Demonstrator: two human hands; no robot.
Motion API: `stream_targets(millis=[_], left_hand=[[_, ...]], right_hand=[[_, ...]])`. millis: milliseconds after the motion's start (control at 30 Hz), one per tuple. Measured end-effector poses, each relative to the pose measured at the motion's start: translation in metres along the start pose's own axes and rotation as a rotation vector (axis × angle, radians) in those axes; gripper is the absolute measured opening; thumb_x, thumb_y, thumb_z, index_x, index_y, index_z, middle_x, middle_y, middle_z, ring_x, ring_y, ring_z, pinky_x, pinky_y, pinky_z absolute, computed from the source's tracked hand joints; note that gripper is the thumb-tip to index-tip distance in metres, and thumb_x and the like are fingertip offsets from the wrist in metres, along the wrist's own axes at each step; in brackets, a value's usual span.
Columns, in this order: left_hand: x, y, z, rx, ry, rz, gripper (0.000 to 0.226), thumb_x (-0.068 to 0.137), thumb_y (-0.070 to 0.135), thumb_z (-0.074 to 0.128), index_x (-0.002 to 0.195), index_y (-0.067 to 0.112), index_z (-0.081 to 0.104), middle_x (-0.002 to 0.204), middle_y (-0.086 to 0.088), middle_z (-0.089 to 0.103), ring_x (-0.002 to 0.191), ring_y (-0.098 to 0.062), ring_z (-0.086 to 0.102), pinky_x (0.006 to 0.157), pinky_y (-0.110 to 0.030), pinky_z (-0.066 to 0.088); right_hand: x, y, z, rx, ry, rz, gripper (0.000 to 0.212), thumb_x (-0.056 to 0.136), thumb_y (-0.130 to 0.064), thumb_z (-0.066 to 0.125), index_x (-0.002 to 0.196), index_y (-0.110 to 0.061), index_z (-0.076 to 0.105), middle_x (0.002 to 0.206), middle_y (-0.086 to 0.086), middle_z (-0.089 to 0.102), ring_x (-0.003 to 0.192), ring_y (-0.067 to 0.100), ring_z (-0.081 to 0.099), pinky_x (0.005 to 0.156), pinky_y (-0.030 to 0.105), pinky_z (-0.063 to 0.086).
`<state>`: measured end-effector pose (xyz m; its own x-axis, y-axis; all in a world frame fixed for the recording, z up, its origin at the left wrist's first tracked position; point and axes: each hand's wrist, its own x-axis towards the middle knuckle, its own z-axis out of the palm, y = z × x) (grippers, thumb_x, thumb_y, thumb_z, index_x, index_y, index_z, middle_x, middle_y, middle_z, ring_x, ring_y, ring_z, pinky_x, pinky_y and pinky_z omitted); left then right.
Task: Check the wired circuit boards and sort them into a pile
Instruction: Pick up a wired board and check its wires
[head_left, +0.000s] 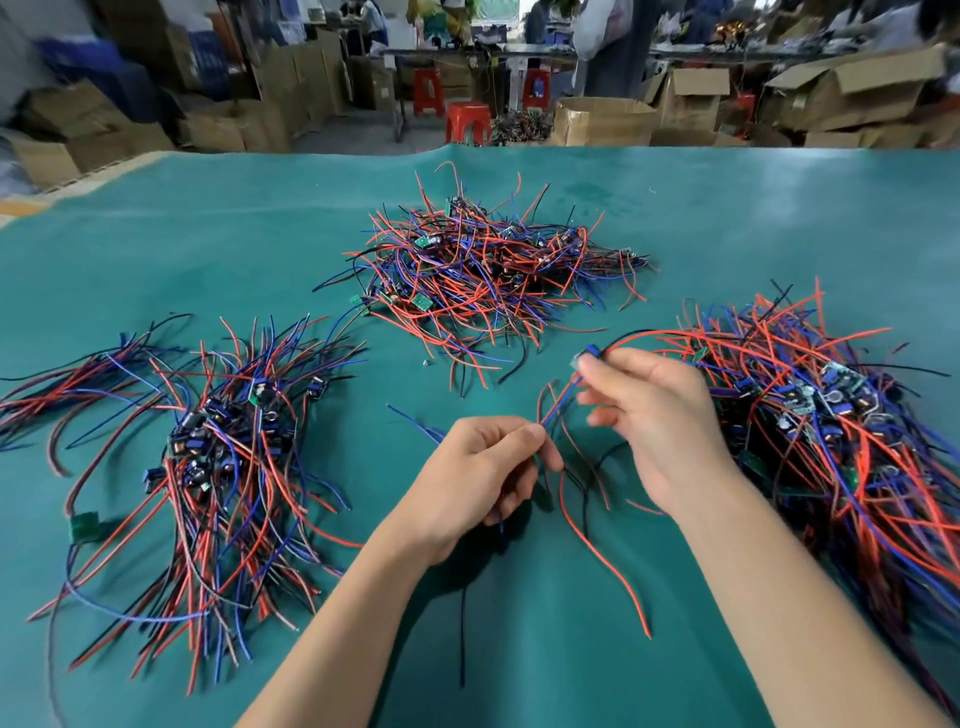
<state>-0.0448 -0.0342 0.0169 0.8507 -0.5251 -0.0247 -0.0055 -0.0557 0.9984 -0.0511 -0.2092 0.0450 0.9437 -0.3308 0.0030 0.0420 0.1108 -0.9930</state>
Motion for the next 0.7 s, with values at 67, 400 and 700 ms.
stream_targets(millis=[67, 400, 700], left_hand=[[-0.001, 0.001, 0.0, -0.008, -0.027, 0.004, 0.037, 0.104, 0.024, 0.047, 0.075, 0.019, 0.069, 0.054, 0.0, 0.05, 0.041, -0.011, 0.036, 0.039, -0.017, 0.027], [-0.002, 0.003, 0.002, 0.074, -0.027, 0.056, 0.034, 0.103, 0.019, 0.048, 0.077, 0.012, 0.069, 0.05, 0.003, 0.038, 0.043, -0.009, 0.025, 0.042, -0.019, 0.022], [-0.003, 0.007, 0.006, 0.02, 0.01, 0.091, 0.031, 0.105, 0.018, 0.046, 0.086, 0.008, 0.069, 0.048, 0.002, 0.025, 0.042, -0.01, 0.018, 0.044, -0.03, 0.012]], right_hand=[[0.004, -0.002, -0.007, 0.147, 0.062, 0.092, 0.004, 0.09, -0.012, 0.073, 0.087, -0.01, 0.072, 0.074, 0.001, 0.069, 0.062, 0.009, 0.065, 0.053, 0.018, 0.048], [0.007, -0.019, -0.014, 0.434, 0.168, 0.06, 0.007, 0.094, -0.011, 0.068, 0.087, -0.012, 0.065, 0.074, 0.0, 0.06, 0.055, 0.005, 0.052, 0.053, 0.016, 0.042], [-0.024, -0.086, 0.042, -0.041, -0.314, -0.368, 0.013, 0.083, -0.014, 0.071, 0.095, -0.011, 0.075, 0.076, 0.003, 0.067, 0.057, 0.008, 0.054, 0.055, 0.02, 0.045]])
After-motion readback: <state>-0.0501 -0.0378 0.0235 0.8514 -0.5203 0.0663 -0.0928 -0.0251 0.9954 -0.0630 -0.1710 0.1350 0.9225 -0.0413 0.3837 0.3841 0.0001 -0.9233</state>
